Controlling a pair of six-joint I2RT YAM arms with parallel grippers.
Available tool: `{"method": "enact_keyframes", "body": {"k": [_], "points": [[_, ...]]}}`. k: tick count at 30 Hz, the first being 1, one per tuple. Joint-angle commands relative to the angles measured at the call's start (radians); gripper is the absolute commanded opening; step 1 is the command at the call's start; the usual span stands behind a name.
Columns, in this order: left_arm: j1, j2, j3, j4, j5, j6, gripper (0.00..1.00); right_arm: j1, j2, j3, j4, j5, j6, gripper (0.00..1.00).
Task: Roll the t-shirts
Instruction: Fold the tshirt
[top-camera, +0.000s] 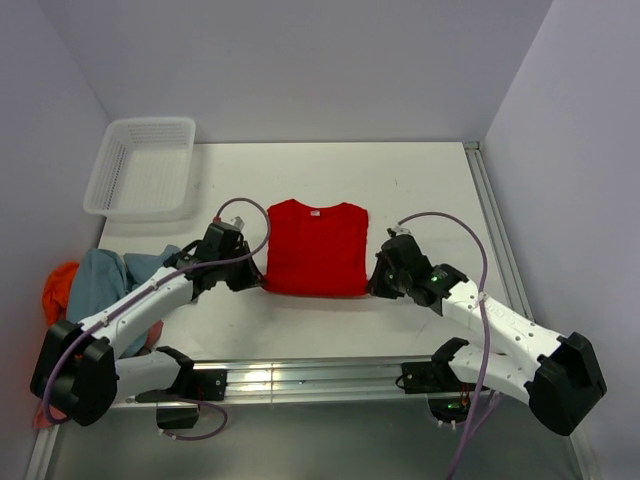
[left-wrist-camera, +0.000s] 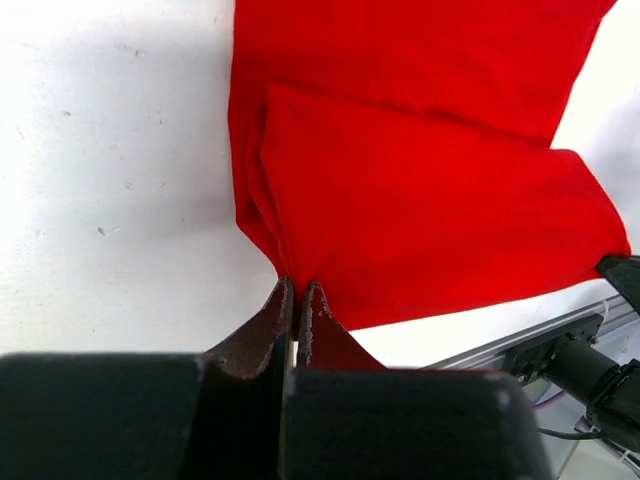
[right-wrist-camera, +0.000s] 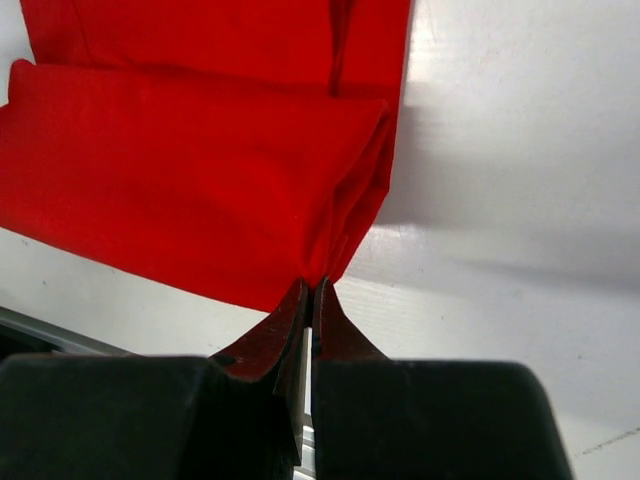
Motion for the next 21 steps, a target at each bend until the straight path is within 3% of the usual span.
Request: {"method": "enact_keyframes", "body": {"k": [1, 21], "points": [[0.022, -0.002, 0.061, -0.043, -0.031, 0.05, 0.02, -0.05, 0.03, 0.079, -0.036, 0.0, -0.089, 0.0], [0.138, 0.244, 0.261, -0.001, -0.004, 0.157, 0.0, -0.208, 0.324, 0.299, 0.021, -0.103, -0.218, 0.0]]}}
